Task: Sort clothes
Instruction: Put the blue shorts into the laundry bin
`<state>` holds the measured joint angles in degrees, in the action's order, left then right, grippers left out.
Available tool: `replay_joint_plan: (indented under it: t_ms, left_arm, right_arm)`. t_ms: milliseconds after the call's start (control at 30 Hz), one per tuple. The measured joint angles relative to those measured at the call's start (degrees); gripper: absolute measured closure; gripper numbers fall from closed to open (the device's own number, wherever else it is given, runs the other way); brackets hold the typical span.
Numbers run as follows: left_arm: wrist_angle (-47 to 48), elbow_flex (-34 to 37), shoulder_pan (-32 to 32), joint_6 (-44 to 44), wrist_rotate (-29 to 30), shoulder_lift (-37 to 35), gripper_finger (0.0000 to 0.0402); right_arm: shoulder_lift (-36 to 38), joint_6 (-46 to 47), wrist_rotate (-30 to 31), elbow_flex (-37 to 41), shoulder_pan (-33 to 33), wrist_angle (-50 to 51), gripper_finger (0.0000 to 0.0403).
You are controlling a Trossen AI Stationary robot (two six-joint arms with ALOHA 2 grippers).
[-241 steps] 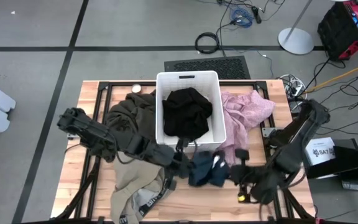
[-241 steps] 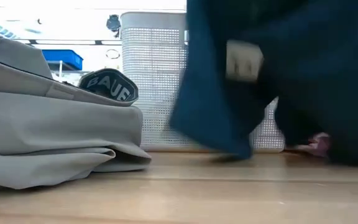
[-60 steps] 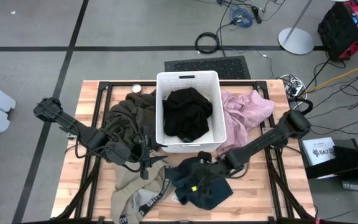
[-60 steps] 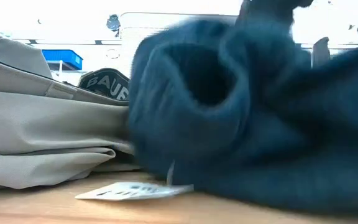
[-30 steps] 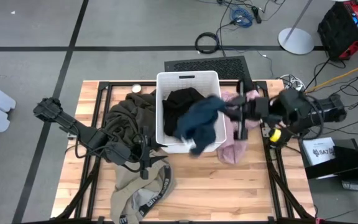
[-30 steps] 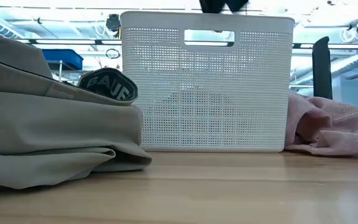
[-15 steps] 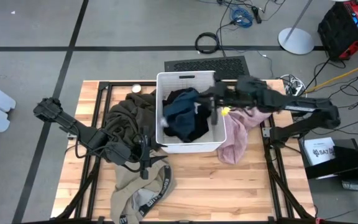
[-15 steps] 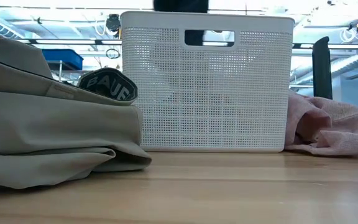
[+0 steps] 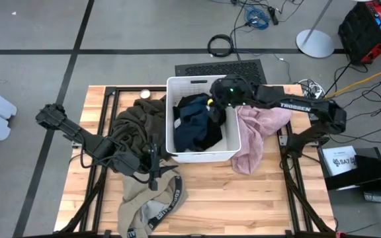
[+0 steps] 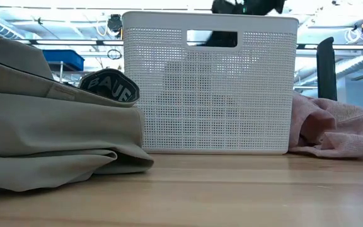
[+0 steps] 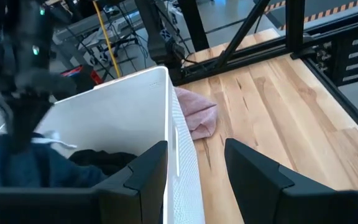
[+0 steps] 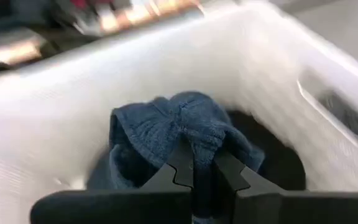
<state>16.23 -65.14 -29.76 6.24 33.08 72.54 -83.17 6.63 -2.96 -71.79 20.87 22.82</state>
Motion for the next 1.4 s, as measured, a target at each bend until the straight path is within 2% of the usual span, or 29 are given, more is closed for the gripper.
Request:
replay_joint_plan:
  t_ms: [200, 533, 733, 967, 1200, 1400]
  left_arm:
    - [-0.07, 0.00, -0.01, 0.04, -0.09, 0.00, 0.0231]
    - [-0.17, 0.00, -0.01, 0.00, -0.26, 0.00, 0.0231]
    - [-0.17, 0.00, 0.00, 0.00, -0.28, 0.00, 0.0231]
    - [-0.15, 0.00, -0.02, 0.00, -0.35, 0.00, 0.0231]
    - [-0.13, 0.00, -0.01, 0.00, -0.39, 0.00, 0.0231]
    - [-0.11, 0.00, 0.00, 0.01, -0.44, 0.00, 0.0231]
  right_arm:
    - [-4.52, 1.51, -0.09, 0.00, 1.63, 5.86, 0.0394]
    - [-14.18, 4.19, -0.75, -0.04, 1.57, 6.08, 0.0375]
    - [-20.82, 4.27, -4.60, -0.15, 1.55, 6.04, 0.0369]
    - [-26.03, 4.31, -5.08, -0.40, 1.55, 5.39, 0.0368]
    - [-26.25, 1.85, -6.17, -0.25, 1.18, 2.59, 0.0354]
    - [-21.93, 2.47, -6.17, 0.13, 1.15, 2.91, 0.0289]
